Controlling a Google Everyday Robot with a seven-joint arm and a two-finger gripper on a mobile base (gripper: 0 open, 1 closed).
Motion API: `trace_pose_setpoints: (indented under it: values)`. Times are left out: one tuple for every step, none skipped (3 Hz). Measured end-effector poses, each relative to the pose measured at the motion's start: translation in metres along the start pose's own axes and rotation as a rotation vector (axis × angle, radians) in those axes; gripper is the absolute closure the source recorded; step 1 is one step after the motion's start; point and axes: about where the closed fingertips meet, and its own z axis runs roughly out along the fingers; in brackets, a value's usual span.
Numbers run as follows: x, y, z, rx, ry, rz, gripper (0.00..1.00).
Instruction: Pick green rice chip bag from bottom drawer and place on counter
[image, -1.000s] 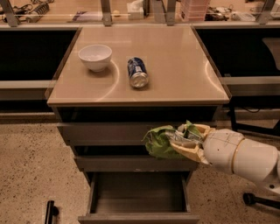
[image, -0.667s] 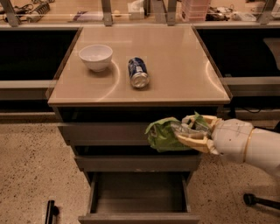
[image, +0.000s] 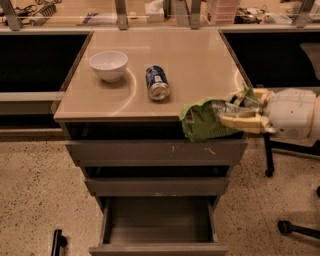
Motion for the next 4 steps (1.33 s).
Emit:
trace_pose_setpoints:
  values:
    - [-0.021,-0.038,-0.006,0.013,-0.012,-0.031,1.0]
    - [-0.033,-0.076,-0.005,0.054,-0.019,-0.039,1.0]
    - [-0.033,-0.106,0.003,0.095,-0.037,-0.026,1.0]
    - [-0.027,-0.129,0.018,0.108,-0.052,-0.003,1.0]
